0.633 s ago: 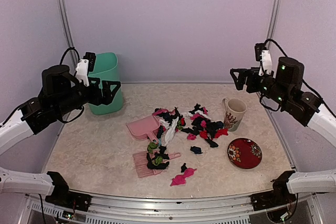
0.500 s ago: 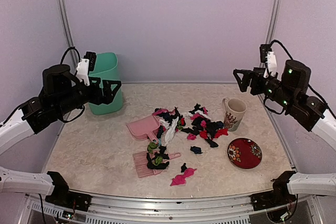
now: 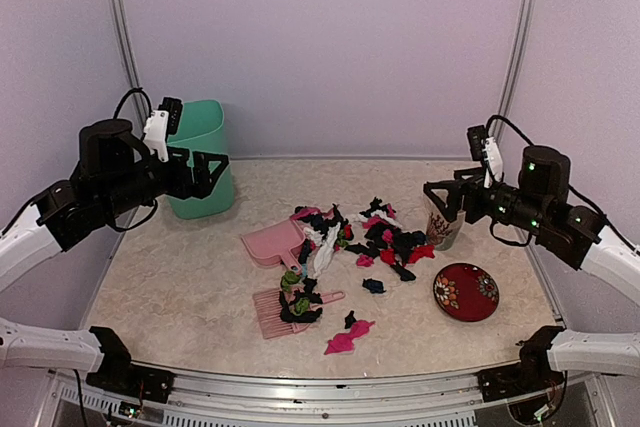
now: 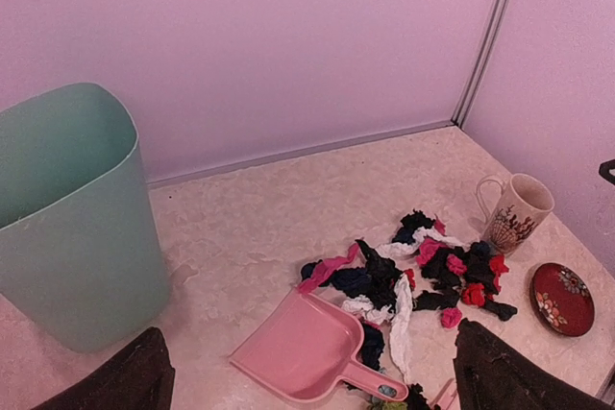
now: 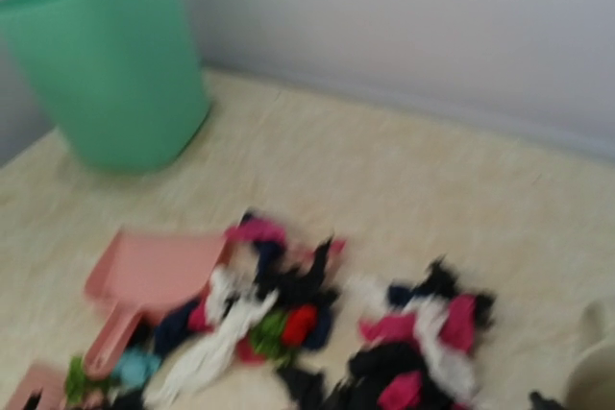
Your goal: Sweep away the paper scraps from the table
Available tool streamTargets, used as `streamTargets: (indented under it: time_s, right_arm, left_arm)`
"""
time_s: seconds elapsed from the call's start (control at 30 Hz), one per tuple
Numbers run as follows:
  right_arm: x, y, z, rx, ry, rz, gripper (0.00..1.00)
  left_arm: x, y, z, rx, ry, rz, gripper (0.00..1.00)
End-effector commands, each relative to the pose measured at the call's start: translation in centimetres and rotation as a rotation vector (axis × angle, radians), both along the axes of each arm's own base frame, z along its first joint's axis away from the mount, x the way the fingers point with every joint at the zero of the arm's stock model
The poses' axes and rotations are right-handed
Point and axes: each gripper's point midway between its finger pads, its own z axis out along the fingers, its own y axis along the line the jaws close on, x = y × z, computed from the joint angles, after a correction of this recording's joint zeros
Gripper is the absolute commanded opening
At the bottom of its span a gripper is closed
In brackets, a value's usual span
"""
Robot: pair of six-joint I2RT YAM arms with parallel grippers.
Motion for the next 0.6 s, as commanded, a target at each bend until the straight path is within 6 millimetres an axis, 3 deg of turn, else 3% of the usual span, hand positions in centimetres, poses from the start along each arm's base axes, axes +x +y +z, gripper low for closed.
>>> streamTargets:
  time_s: [0.0,0.17,0.4,0.57]
  right_arm:
    - [-1.0,1.9,-1.8,0.031,0.049,0.112,0.96]
    - [-1.9,3.7,-5.2,-0.014,0.140,0.175,0.93]
    - [-3.8,7.1,-10.4,-0.122,0.255,0.267,0.91]
    - [-5.0,9.7,-13.0,-0.243,0.248,0.351,0.88]
  left_arm:
    - [0.0,1.4,-0.8,0.008,-0.028,0.041,0.99]
    - [0.2,1.4,-2.4,0.044,0.023,0.040,0.99]
    - [0.0,1.5,-2.6,0.054,0.032,0.042,0.99]
    - [0.2,1.6,-2.9,0.062,0.043,0.049,0.99]
